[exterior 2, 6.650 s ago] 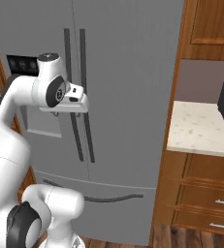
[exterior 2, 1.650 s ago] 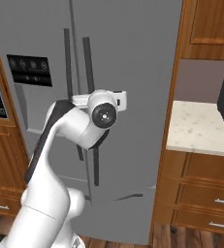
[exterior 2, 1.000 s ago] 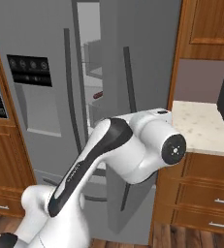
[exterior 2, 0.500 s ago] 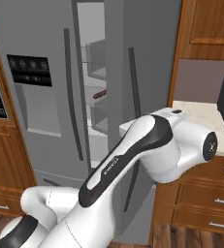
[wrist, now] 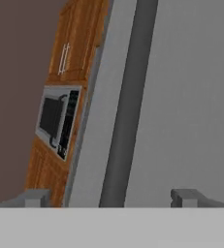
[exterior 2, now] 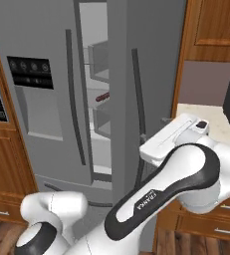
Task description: Retrieve the sausage and cheese from the fridge and place them on the cutting board on the counter.
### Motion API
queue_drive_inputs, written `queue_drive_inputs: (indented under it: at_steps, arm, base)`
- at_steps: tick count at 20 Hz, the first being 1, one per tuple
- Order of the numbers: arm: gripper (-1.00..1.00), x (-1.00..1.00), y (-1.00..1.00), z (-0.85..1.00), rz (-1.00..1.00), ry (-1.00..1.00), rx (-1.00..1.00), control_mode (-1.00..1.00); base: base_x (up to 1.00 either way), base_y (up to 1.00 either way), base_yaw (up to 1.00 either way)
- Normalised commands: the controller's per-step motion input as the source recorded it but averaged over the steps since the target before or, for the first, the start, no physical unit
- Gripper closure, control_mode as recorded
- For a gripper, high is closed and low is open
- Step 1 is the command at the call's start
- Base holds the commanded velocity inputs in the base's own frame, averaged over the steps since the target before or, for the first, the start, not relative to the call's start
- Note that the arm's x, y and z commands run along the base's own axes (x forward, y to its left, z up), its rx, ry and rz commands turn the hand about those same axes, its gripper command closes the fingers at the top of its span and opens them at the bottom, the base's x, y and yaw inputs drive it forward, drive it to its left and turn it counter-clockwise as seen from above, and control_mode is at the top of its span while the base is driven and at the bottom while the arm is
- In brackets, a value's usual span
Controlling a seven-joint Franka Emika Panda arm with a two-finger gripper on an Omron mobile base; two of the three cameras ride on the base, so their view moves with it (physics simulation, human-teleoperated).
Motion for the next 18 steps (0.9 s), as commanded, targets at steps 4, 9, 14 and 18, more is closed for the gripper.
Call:
queue_drive_inputs:
  at_steps: [4, 9, 14, 18]
  arm:
    - [-1.0, -0.82, 0.58, 0.18, -0.05, -0.25, -0.09, -1.0]
    - [-1.0, -0.25, 0.82, 0.0, -0.38, -0.03, -0.28, -1.0]
    - [-1.0, -0.09, 0.84, -0.14, -0.41, 0.06, -0.27, -1.0]
    - [-1.0, -0.16, 0.79, 0.0, -0.4, 0.0, -0.14, -1.0]
  base:
    - [0.0, 0.0, 0.0]
    - [0.0, 0.0, 0.0]
    - [0.0, 0.0, 0.0]
    - [0.0, 0.0, 0.0]
